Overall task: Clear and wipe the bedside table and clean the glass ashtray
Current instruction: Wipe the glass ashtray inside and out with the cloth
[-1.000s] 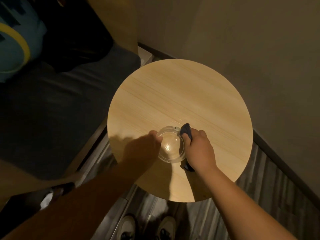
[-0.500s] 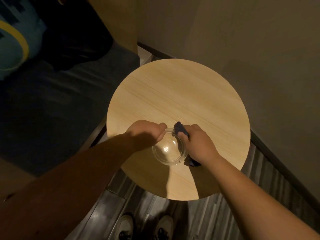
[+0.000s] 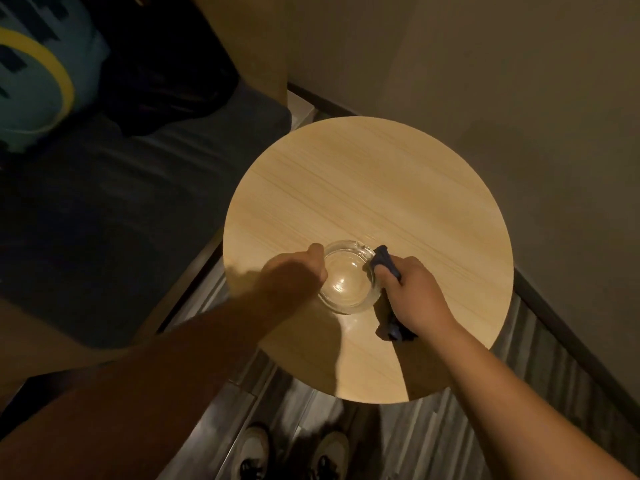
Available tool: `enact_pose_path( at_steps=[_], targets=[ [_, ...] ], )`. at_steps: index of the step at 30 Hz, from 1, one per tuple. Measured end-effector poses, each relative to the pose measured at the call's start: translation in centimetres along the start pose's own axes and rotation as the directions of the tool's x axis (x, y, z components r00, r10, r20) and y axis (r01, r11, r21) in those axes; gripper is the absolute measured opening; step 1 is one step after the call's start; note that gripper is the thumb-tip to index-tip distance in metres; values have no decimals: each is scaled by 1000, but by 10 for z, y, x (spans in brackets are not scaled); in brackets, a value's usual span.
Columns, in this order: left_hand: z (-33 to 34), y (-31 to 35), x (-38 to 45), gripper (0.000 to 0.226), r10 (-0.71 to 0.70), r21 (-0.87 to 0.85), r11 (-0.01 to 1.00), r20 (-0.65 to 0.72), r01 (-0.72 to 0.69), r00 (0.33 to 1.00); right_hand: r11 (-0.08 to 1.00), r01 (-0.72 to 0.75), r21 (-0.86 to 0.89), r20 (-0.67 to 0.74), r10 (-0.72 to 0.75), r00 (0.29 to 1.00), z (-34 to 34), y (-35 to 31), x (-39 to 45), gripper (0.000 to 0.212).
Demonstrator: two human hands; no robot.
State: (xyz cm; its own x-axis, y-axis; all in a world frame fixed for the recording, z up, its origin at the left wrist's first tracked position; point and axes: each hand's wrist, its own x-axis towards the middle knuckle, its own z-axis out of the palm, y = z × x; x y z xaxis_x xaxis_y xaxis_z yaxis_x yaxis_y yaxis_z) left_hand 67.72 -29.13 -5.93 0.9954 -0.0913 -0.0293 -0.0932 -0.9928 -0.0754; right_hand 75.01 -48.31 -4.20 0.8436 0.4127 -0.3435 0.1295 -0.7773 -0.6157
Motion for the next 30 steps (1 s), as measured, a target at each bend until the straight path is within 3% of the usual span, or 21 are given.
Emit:
enact_pose_path(
  at_steps=[2,4,5,6,11,14,17,19,21,23,25,28,30],
  targets=[
    [-7,-10,12,16,238,120,964,-9,-235,971,995,47,-88,83,-40,996,-5,-9,13,20],
    [-12,-12,27,16,337,6,942,18,-337,941,975,116,-187,173,-83,981,-7,-18,25,17],
    [-11,-12,35,20,324,-73,945,90,-318,942,972,129,-199,189,-91,978,-7,-20,28,17],
    [-10,-11,41,24,291,-130,954,176,-271,940,974,119,-195,181,-83,980,-7,-20,27,18],
    [4,-1,5,52,-40,-238,970,50,51,998,973,-9,-230,-120,-19,993,13,-9,4,27],
    [13,19,-31,59,-315,-415,836,172,359,933,986,-74,-150,-216,40,976,25,-9,-2,29],
    [17,31,-33,49,-368,-361,833,206,420,907,989,-72,-127,-214,44,976,28,-8,-2,27],
    [15,21,-22,32,-323,-371,849,199,376,925,996,-35,-85,-141,23,990,21,-6,2,24],
    [8,9,-11,21,-170,-402,887,168,225,971,992,29,-123,-28,-33,999,10,-8,12,24],
    [7,0,-6,14,47,-243,969,11,-43,999,971,112,-213,85,-95,992,1,-13,21,26],
    [5,-7,-2,20,193,-24,981,-58,-195,979,958,145,-247,136,-114,984,-4,-15,25,28],
    [0,-14,3,23,227,32,974,-99,-224,969,958,119,-261,72,-104,992,0,-11,16,27],
    [2,-6,-4,19,91,-99,991,-31,-93,995,960,44,-276,-63,-64,996,10,-5,3,29]
  ],
)
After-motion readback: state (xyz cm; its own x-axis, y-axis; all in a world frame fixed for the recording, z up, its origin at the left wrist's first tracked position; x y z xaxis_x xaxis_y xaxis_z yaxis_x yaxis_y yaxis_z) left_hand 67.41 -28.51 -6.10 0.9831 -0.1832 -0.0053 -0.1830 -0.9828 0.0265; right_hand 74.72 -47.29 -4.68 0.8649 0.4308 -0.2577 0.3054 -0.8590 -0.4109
